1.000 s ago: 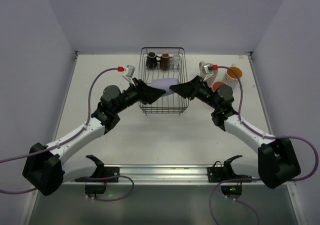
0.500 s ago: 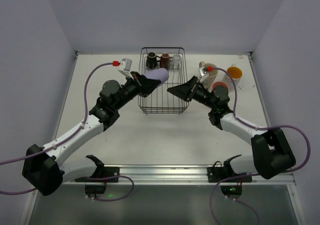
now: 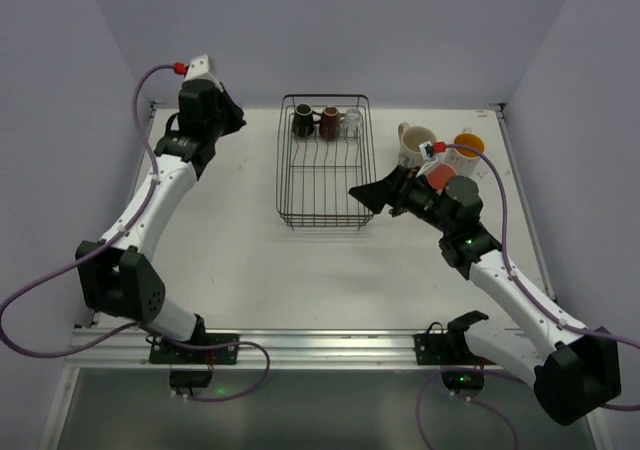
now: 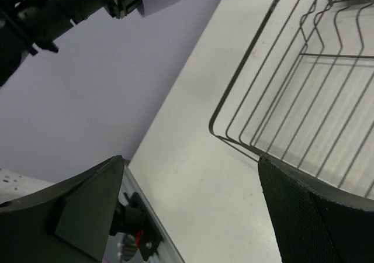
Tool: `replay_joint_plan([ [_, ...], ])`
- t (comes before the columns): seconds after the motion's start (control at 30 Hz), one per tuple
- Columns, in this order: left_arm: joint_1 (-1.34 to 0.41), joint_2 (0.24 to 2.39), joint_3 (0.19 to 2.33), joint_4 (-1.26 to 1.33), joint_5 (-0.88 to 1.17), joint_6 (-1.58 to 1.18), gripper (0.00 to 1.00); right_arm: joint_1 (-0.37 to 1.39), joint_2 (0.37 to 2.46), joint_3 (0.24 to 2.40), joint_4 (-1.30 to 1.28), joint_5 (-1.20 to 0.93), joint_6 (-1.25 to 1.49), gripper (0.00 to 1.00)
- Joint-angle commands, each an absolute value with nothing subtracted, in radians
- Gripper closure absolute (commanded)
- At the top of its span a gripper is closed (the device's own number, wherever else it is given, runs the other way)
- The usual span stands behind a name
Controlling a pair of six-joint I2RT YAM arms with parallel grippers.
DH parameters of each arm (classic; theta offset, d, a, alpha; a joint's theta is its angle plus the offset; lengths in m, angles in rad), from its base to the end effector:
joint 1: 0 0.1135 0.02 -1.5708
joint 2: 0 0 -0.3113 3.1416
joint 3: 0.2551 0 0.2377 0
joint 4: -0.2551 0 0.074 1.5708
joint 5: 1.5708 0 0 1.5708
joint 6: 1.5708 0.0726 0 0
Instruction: Unload the cups from the dish rack
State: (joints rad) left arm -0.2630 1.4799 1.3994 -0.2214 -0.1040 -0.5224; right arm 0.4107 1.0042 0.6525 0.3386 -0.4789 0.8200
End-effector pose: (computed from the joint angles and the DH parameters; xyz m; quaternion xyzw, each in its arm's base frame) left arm 0.3548 -0.0877 0.4213 -0.1346 0.7936 -0.1879 0.5629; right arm 0.1956 0.1217 0.3514 -0.0226 0.7108 0.5318 0.4598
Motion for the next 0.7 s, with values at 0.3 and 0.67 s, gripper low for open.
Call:
replay_joint_plan([
  [0.3, 0.032, 1.836, 1.634, -0.618, -0.129, -0.394, 1.00, 0.434, 0.940, 0.749, -0.032, -0.337, 0.532, 0.01],
  [0.67, 0.058, 2.009, 1.719, -0.756, -0.153, -0.304, 1.00, 0.449, 0.945, 0.756, -0.063, -0.305, 0.500, 0.01],
])
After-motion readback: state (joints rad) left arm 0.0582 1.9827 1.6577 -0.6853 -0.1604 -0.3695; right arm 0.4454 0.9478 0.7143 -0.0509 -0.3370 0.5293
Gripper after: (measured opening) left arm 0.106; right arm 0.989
